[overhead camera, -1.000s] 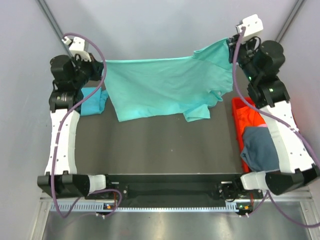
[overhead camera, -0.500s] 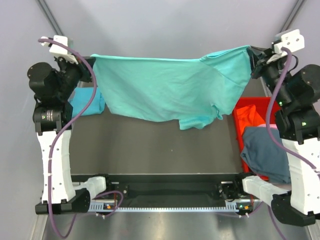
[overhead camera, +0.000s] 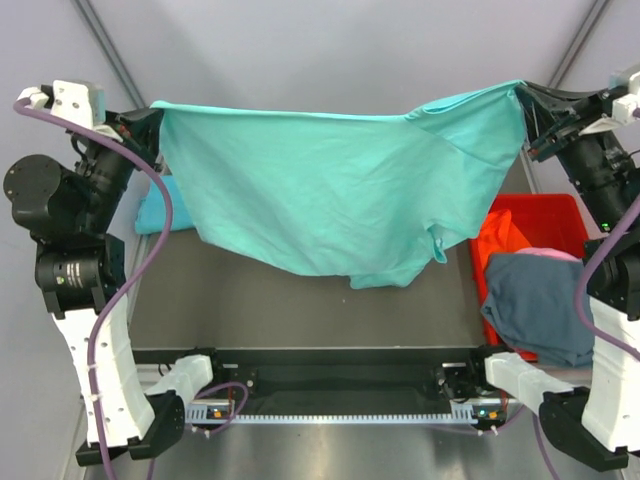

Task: Fold and stack the t-shirts
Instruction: Flatten the tshirt out

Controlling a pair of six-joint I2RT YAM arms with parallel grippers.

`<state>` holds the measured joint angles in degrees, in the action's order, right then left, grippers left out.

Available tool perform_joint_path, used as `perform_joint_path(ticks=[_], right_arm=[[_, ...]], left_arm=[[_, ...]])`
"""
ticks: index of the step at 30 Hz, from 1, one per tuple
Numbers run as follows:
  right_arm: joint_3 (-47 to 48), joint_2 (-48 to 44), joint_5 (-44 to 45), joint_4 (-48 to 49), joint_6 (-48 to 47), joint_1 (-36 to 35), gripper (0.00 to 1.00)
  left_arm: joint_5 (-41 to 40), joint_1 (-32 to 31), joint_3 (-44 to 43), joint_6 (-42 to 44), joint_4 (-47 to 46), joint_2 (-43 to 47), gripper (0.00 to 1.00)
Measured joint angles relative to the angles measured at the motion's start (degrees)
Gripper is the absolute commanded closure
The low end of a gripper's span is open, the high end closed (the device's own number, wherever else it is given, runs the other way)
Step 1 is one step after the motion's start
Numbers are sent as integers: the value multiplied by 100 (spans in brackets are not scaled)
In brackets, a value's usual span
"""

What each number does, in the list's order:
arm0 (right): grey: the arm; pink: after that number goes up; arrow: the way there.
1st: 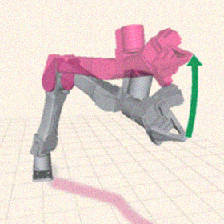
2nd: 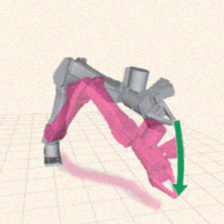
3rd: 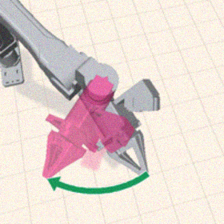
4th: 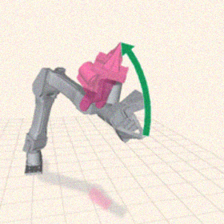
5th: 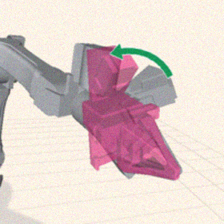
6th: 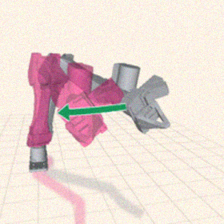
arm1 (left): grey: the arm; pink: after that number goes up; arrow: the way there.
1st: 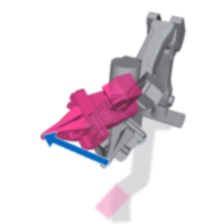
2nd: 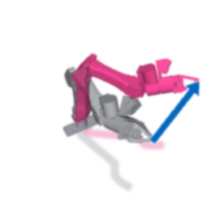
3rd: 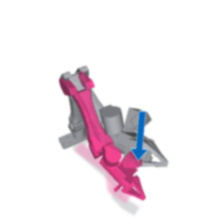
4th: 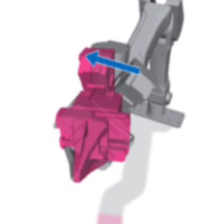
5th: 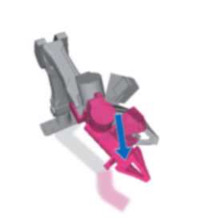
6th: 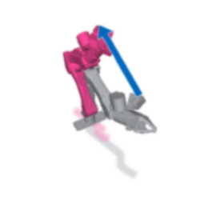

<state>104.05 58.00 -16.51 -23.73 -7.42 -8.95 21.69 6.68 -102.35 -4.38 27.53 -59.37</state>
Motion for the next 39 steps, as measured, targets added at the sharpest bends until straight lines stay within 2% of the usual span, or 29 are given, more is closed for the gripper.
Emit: perform_joint_path(ticks=[16,21,25,35,39], right_arm=[[914,13,-1185,-251,350,348,100],[1036,42,-1167,-184,413,422,100],[879,332,-918,146,341,428,100],[815,2280,-455,531,98,431,100],[938,2586,-407,363,98,431,100]], left_arm=[[15,140,-501,2,260,136,100],[55,149,-474,-11,201,201,100],[46,146,-85,-17,-131,63,100],[-9,144,-98,-205,-798,-2343,100],[-7,138,-197,-310,-732,-2697,100]])
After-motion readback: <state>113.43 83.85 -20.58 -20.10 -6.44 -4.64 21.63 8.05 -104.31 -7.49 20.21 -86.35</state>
